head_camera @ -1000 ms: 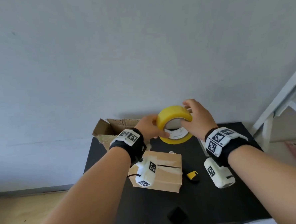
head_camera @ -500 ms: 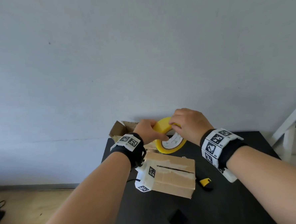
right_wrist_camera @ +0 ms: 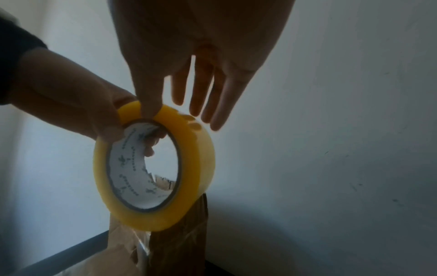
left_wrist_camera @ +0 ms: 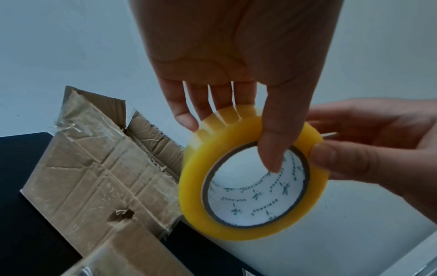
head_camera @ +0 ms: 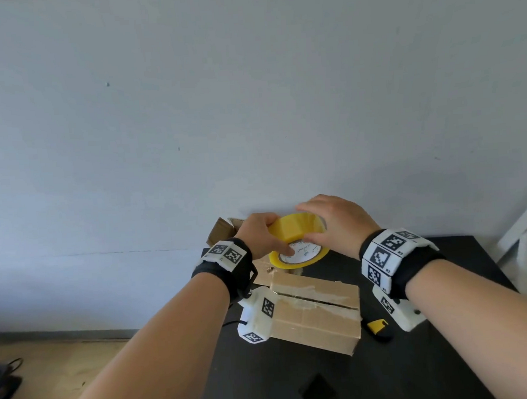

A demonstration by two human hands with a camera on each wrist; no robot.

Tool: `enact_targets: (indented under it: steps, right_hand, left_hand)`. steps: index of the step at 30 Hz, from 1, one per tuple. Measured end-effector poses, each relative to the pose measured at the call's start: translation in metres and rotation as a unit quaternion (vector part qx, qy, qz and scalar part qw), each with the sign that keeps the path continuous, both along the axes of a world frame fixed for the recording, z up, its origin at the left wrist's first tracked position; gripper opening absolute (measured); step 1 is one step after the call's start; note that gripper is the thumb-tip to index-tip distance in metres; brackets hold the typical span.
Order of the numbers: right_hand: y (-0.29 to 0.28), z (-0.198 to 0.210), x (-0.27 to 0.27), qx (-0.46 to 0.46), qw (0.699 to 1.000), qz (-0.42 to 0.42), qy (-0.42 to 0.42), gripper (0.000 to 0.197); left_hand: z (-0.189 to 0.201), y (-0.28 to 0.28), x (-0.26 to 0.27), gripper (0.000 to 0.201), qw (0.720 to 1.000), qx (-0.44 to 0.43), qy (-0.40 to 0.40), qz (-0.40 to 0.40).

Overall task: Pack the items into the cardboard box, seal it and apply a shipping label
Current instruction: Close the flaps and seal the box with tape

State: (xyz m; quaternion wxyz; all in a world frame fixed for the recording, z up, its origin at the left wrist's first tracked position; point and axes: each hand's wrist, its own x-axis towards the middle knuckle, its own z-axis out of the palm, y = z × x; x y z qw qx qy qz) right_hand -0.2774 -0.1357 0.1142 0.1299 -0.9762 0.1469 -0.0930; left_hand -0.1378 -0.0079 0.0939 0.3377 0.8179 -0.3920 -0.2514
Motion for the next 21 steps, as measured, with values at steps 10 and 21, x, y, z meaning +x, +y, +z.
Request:
enact_targets:
  steps: [10, 21]
  right_hand:
    - [0.011, 0.0, 0.0, 0.057, 0.996, -0.043, 0.055, 0.037]
    - [0.007, -0.013, -0.005, 0.232, 0.957, -0.126, -0.12, 0.043]
  left_hand:
    - [0.008, 0.007, 0.002, 0.056, 0.985, -0.016, 0.173, -0.021]
    - [0.01, 0.021, 0.003, 0.064, 0.932, -0.072, 0.355, 0.012]
